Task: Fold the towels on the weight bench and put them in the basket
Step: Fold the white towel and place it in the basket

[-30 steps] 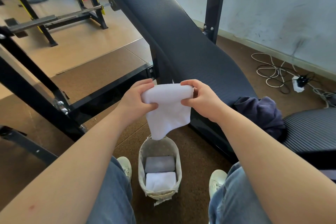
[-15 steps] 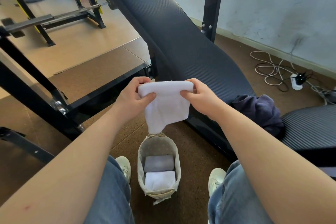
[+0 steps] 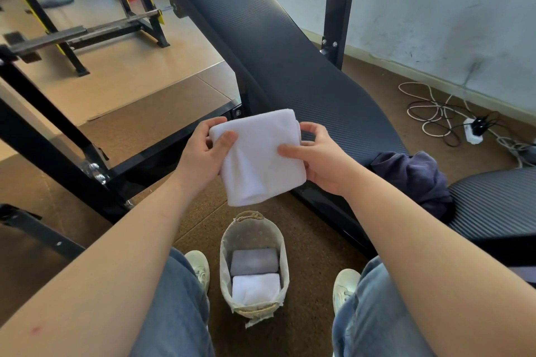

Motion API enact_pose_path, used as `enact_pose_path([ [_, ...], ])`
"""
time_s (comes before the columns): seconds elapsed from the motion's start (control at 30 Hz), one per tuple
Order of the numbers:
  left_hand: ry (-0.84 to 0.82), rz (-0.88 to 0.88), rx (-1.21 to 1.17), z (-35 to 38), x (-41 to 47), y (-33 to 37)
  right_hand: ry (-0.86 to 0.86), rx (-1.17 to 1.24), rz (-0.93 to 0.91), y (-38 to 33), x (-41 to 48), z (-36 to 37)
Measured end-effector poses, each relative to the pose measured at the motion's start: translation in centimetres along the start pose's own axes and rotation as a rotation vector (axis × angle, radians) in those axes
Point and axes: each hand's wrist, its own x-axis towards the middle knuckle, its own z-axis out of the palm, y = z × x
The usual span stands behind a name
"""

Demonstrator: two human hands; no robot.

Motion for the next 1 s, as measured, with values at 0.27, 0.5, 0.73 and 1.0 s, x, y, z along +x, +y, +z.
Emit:
enact_pose_path([
  [0.27, 0.055, -0.108, -0.138, -0.1, 0.6, -0.3, -0.276, 0.0, 0.128, 0.7, -0.4, -0.6],
  [0.5, 0.064, -0.089, -0.15, -0.7, 0.9, -0.7, -0.093, -0.112, 0.003, 0.1, -0.6, -1.0],
  [0.73, -0.002, -0.108, -0.164, -0.1, 0.5, -0.4, -0.029, -0.246, -0.021, -0.4, -0.6, -0.6],
  [1.0, -0.097, -0.048, -0.09, 0.2, 0.1, -0.6, -0.069, -0.087, -0.167, 0.4, 0.0, -0.4],
])
